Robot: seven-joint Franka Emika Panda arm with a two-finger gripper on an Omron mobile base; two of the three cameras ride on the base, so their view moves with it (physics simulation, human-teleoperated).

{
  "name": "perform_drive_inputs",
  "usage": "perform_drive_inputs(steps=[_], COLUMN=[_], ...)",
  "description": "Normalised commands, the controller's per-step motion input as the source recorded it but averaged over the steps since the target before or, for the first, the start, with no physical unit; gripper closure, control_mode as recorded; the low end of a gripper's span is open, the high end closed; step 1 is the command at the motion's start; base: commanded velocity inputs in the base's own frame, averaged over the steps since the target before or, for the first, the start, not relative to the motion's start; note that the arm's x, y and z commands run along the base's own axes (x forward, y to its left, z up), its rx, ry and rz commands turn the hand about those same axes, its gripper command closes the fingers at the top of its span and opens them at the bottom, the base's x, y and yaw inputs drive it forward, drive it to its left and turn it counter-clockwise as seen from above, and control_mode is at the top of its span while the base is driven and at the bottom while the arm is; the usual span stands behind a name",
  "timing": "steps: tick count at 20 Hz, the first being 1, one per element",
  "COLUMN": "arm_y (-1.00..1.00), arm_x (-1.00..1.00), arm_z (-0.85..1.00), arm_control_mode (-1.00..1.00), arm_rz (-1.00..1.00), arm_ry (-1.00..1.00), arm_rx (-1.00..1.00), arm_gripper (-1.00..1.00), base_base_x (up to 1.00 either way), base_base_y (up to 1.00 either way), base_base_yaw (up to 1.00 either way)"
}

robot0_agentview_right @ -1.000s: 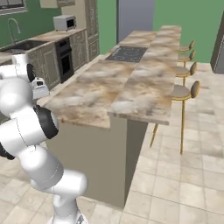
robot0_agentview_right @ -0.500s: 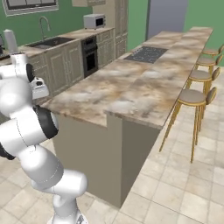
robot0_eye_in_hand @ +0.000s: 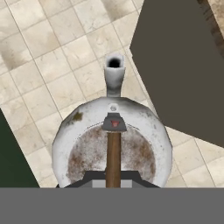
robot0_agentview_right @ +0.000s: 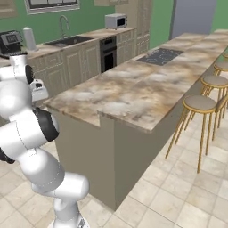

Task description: The kettle is done boiling. Turn off the stove, then wait for 300 timesteps before moving the kettle to the dining table.

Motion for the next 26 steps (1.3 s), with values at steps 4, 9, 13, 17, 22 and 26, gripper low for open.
perform_drive_inputs(steps=[4, 9, 13, 17, 22, 26], arm_y=[0.0, 0.0, 0.0, 0.0, -0.01, -0.07], arm_x=[0.0, 0.0, 0.0, 0.0, 0.0, 0.0], arm_z=[0.0, 0.0, 0.0, 0.0, 0.1, 0.31], arm_control_mode=[1.0, 1.0, 1.0, 1.0, -1.0, -1.0], arm_rz=[0.0, 0.0, 0.0, 0.0, 0.0, 0.0], arm_ry=[0.0, 0.0, 0.0, 0.0, -0.02, -0.06], arm_rx=[0.0, 0.0, 0.0, 0.0, 0.0, 0.0], arm_gripper=[1.0, 1.0, 1.0, 1.0, 1.0, 1.0], base_base_x=[0.12, 0.01, 0.0, 0.0, 0.0, 0.0], base_base_y=[-0.68, -0.61, -0.02, 0.0, 0.0, 0.0], base_base_yaw=[0.25, 0.2, 0.01, 0.0, 0.0, 0.0])
